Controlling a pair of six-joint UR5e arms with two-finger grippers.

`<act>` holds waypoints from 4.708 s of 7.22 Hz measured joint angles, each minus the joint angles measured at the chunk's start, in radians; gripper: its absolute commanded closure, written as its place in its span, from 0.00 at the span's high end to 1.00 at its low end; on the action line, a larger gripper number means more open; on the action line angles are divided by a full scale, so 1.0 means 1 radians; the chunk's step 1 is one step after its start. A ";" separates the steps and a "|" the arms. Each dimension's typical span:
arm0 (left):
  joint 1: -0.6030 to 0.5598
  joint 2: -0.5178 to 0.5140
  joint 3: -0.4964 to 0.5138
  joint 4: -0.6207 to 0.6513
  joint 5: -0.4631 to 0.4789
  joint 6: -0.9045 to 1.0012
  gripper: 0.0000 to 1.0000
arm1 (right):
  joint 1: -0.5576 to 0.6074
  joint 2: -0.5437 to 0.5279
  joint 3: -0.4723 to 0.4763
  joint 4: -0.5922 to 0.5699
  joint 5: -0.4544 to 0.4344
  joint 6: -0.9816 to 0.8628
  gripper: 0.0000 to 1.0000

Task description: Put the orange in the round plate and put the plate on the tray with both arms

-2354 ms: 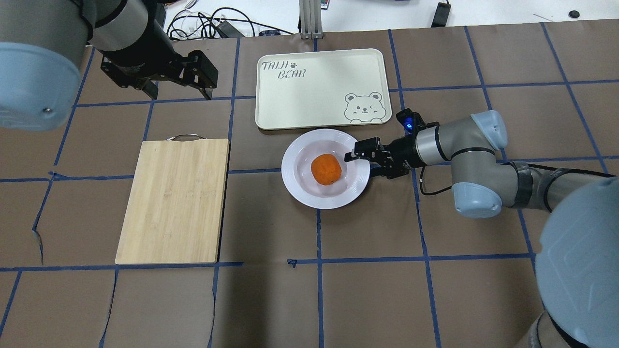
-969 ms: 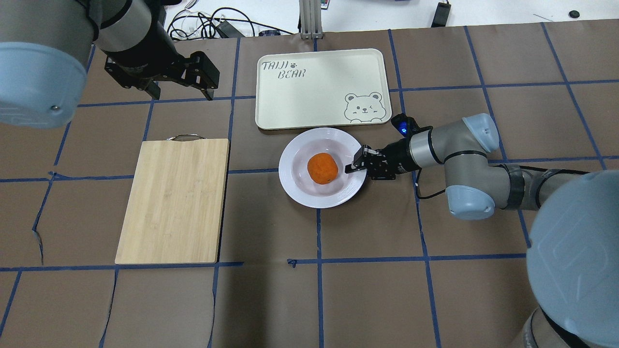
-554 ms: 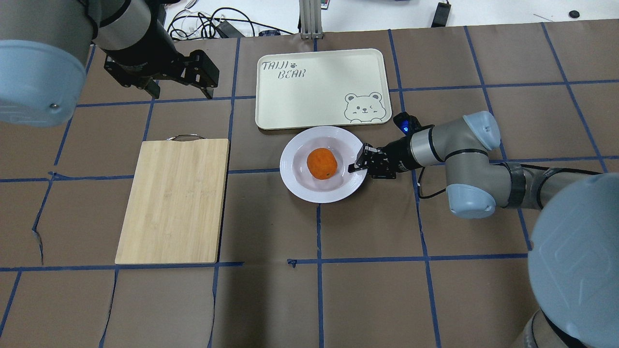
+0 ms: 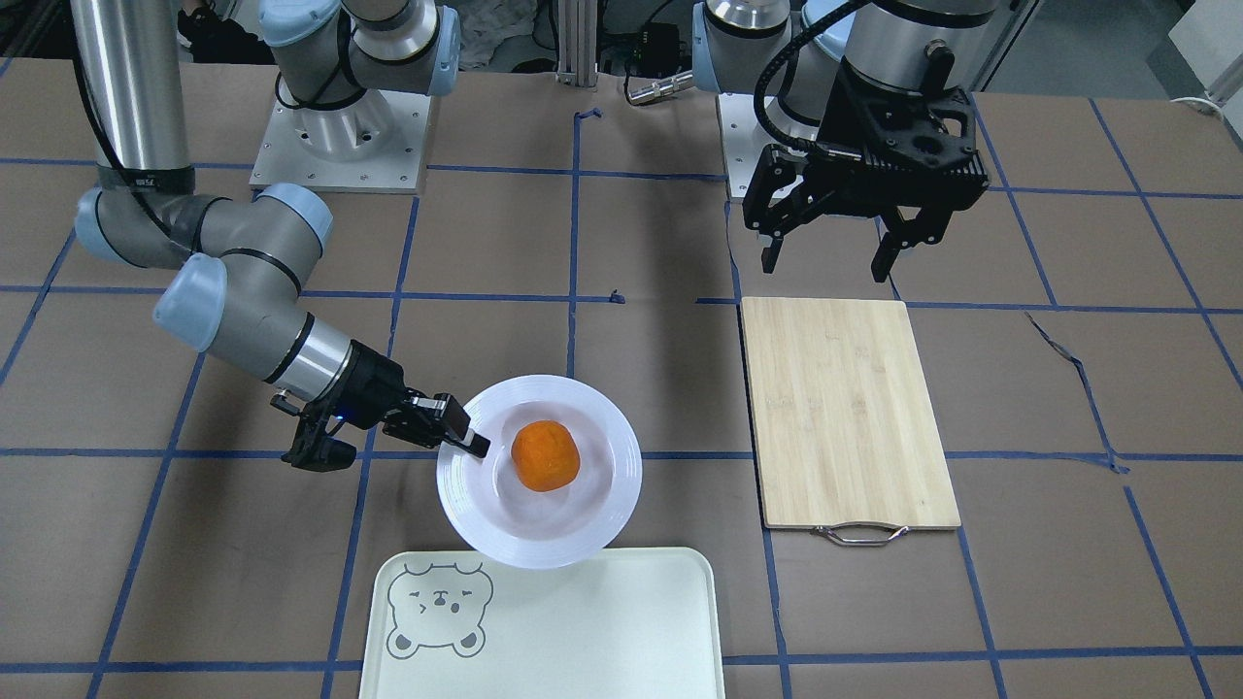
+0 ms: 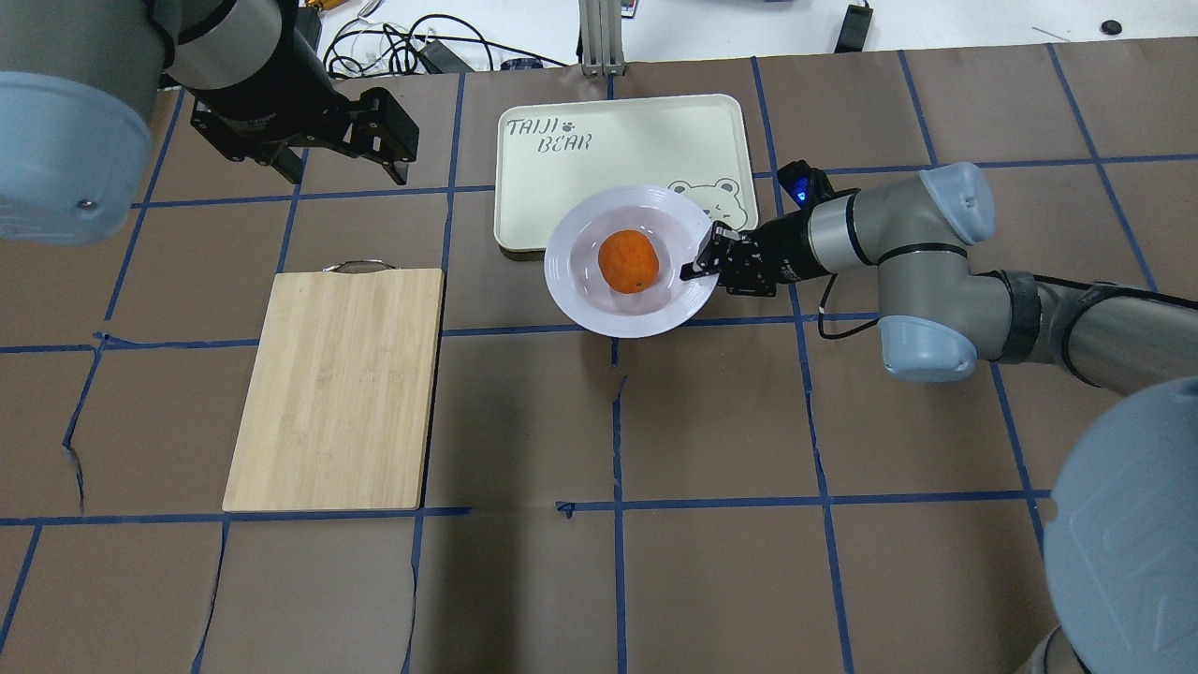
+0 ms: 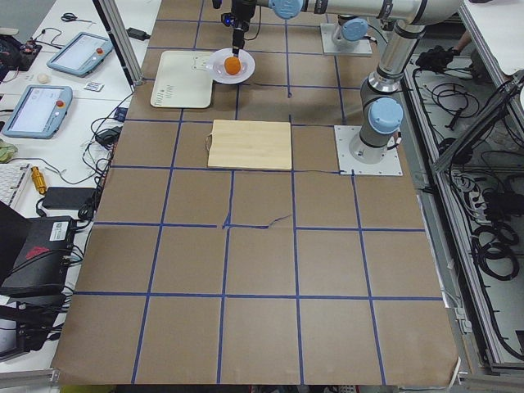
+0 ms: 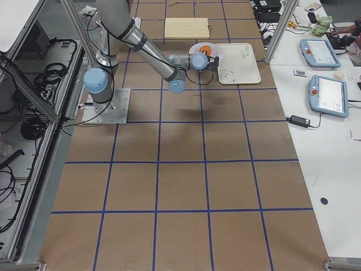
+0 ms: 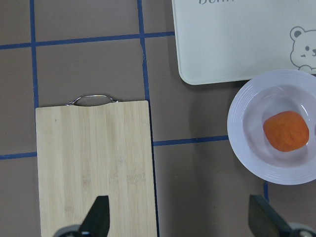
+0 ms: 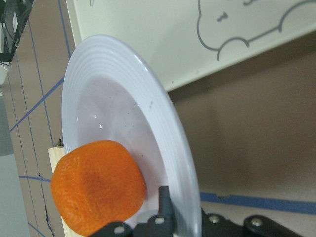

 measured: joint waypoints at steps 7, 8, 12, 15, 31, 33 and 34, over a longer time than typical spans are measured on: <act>0.003 -0.011 -0.005 0.002 0.009 0.001 1.00 | 0.050 0.383 -0.544 0.045 0.034 0.075 0.17; 0.004 -0.012 -0.007 0.000 0.011 0.001 1.00 | 0.051 0.408 -0.565 0.045 0.029 0.074 0.24; 0.004 -0.018 0.012 -0.015 0.014 -0.002 1.00 | 0.051 0.432 -0.601 0.045 -0.013 0.077 0.81; 0.004 -0.019 0.016 -0.016 0.013 -0.010 1.00 | 0.040 0.392 -0.607 0.061 -0.069 0.076 0.94; 0.006 -0.018 0.017 -0.066 -0.002 -0.003 1.00 | 0.158 -0.370 -0.590 1.062 -0.871 -0.235 1.00; 0.005 -0.018 0.016 -0.066 -0.002 -0.004 1.00 | 0.153 -0.368 -0.589 1.055 -0.869 -0.255 1.00; 0.006 -0.018 0.016 -0.066 -0.002 -0.004 1.00 | 0.152 -0.368 -0.589 1.054 -0.869 -0.270 1.00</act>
